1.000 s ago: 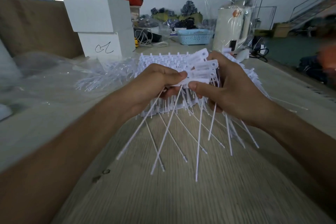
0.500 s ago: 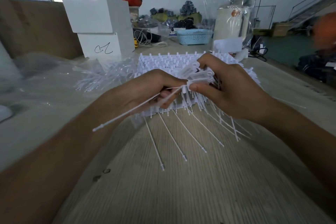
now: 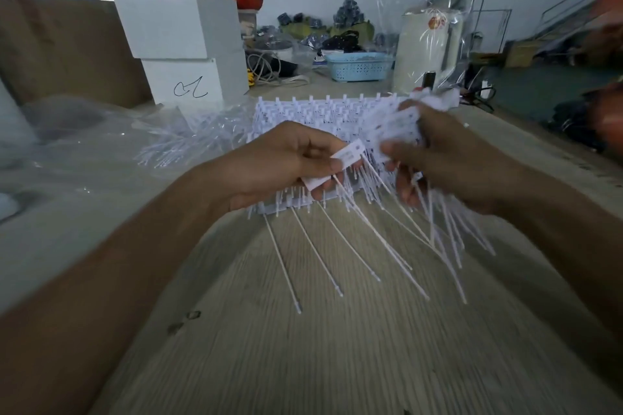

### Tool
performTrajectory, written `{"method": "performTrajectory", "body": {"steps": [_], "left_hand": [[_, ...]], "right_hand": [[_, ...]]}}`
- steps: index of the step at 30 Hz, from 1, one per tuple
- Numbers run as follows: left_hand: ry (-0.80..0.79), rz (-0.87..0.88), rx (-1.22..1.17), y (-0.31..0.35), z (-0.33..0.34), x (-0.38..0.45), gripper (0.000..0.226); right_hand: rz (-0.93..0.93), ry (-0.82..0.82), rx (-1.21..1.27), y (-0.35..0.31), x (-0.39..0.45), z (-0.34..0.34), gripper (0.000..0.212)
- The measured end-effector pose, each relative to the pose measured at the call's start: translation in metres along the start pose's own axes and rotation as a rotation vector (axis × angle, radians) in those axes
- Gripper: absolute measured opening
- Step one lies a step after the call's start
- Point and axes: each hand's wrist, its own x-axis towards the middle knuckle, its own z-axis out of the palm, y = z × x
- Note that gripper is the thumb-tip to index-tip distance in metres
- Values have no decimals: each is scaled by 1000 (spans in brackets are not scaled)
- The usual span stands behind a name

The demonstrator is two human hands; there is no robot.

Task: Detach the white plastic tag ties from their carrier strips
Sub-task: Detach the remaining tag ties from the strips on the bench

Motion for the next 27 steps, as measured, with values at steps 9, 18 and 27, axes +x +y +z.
{"method": "performTrajectory", "body": {"steps": [9,18,27], "left_hand": [[150,157,-8,-3,-4,1,20],[202,231,-81,-6,-2,4,20],[381,124,-16,-7,14,10,24]], "right_hand": [[74,18,220,5,0,27,24],[54,92,378,6,2,28,32],[-10,57,332,1,1,38,13]]}}
